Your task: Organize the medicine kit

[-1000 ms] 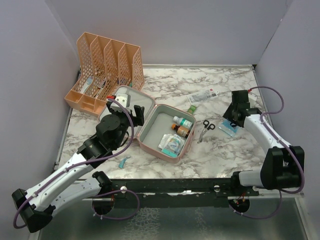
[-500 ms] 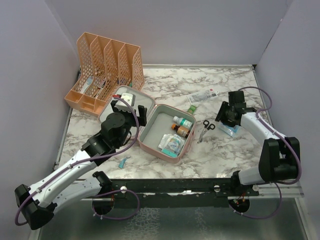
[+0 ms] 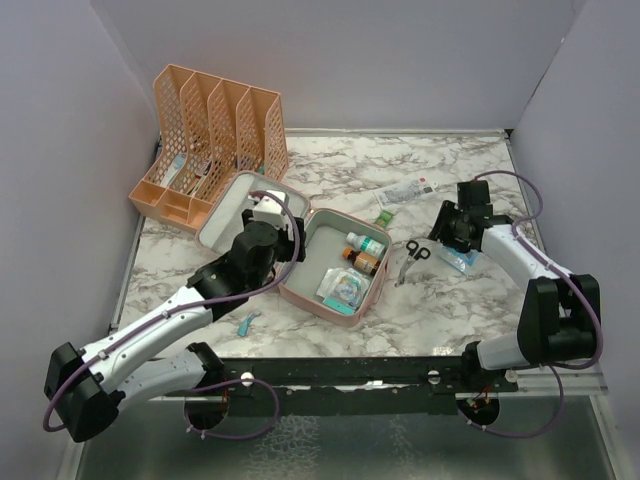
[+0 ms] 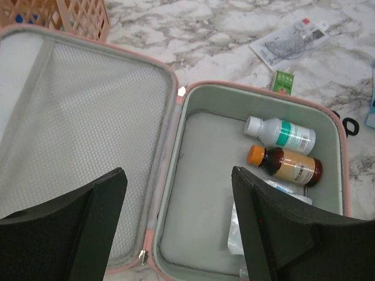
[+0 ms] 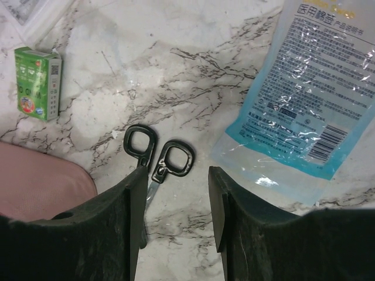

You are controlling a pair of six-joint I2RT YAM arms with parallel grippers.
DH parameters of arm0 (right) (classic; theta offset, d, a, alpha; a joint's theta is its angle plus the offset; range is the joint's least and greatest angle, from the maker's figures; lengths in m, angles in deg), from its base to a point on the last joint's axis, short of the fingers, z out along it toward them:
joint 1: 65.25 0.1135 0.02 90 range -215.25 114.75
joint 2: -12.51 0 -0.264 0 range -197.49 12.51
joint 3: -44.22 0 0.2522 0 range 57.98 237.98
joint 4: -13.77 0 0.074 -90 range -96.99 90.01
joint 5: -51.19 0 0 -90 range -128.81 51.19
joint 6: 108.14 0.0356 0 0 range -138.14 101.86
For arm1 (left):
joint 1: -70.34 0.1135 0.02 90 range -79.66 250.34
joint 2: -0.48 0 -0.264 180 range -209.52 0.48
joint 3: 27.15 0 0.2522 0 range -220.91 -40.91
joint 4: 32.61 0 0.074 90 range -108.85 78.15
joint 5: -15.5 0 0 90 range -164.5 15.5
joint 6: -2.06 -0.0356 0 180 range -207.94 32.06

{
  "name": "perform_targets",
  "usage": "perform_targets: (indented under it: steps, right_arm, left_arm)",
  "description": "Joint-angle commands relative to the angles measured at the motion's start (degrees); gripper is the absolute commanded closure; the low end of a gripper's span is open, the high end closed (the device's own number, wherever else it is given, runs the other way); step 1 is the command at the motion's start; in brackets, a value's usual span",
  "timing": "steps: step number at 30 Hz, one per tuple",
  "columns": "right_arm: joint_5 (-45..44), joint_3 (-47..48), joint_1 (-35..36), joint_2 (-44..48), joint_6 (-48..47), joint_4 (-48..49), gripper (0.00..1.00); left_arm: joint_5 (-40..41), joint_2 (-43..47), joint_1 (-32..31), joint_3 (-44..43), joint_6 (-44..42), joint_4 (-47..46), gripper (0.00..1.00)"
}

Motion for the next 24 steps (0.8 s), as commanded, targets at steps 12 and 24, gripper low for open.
perform_targets:
  steps: [12,24]
  right_arm:
    - [7.9,2.8,5.1,-1.1,-1.7,5.6,0.55]
    - [8.8,0.3,5.1,1.0,-0.9,6.8,0.55]
  left_arm:
    - [-3.9,1.1,0.0,-1.5,30.1,32.7,0.26]
    - [-6.3,7.7,0.0,5.4,46.6,47.9,0.49]
